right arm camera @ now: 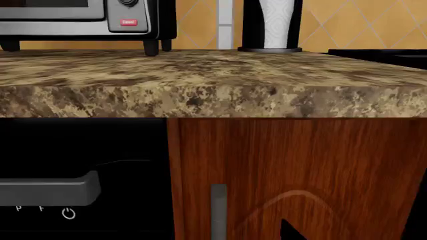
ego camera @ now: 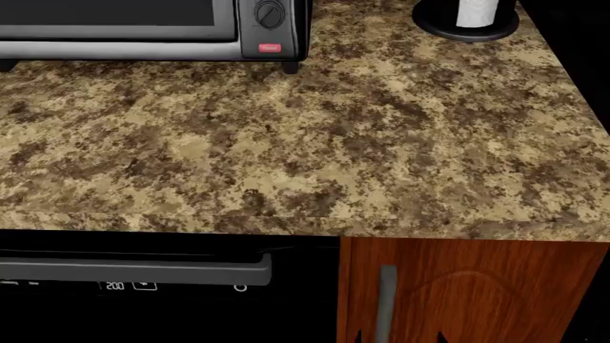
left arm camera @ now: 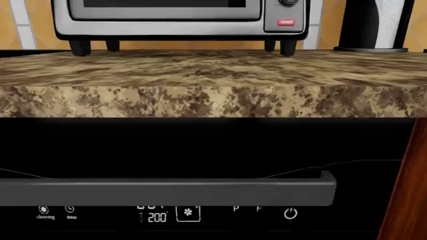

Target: Decrease the toaster oven temperature.

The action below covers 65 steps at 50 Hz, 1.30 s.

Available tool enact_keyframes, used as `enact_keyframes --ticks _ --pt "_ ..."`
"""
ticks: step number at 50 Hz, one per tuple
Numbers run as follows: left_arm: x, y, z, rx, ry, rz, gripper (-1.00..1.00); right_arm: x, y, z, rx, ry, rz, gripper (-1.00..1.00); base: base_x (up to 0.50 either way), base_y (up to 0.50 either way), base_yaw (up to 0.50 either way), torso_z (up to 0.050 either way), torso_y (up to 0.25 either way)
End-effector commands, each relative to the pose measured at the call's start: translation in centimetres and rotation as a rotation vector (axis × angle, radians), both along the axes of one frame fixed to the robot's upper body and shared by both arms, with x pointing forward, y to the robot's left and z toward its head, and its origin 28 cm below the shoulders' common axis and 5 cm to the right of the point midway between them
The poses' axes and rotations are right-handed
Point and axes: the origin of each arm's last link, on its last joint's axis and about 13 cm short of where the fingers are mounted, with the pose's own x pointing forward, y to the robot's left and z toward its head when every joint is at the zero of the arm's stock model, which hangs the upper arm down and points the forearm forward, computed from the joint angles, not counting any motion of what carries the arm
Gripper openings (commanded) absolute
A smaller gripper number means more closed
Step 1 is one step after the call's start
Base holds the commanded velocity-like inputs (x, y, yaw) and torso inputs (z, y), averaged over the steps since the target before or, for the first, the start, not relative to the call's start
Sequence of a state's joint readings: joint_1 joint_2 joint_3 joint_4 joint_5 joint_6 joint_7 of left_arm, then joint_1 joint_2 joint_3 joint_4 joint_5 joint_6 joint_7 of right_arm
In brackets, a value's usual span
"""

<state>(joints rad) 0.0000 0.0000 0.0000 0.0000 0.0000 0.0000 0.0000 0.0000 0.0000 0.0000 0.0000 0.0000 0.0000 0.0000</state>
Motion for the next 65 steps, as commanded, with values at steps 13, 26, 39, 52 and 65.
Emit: enact_keyframes --ticks 13,26,39,52,65 --pt "-0.2 0.2 -0.1 -0.049 -0.019 -0.027 1.0 0.0 0.1 0.0 -0.043 0.02 -0.039 1.0 0.0 0.0 0.0 0.0 0.0" --pt "2.0 1.7 16.6 0.023 -0.455 -0.057 1.0 1.0 -0.4 14.4 -0.155 -0.41 -0.06 1.0 0.0 0.0 0.0 0.0 0.0" --pt "1.3 1.9 19.9 0.052 -0.6 -0.054 1.0 1.1 -1.0 20.0 -0.099 -0.565 -0.057 1.0 0.0 0.0 0.0 0.0 0.0" --pt "1.5 2.2 19.2 0.091 -0.62 -0.021 1.0 1.2 -1.0 20.4 -0.064 -0.571 -0.063 1.0 0.0 0.0 0.0 0.0 0.0" --pt "1.4 2.4 18.9 0.095 -0.621 -0.019 1.0 1.1 -1.1 20.4 -0.04 -0.564 -0.062 1.0 0.0 0.25 0.0 0.0 0.0"
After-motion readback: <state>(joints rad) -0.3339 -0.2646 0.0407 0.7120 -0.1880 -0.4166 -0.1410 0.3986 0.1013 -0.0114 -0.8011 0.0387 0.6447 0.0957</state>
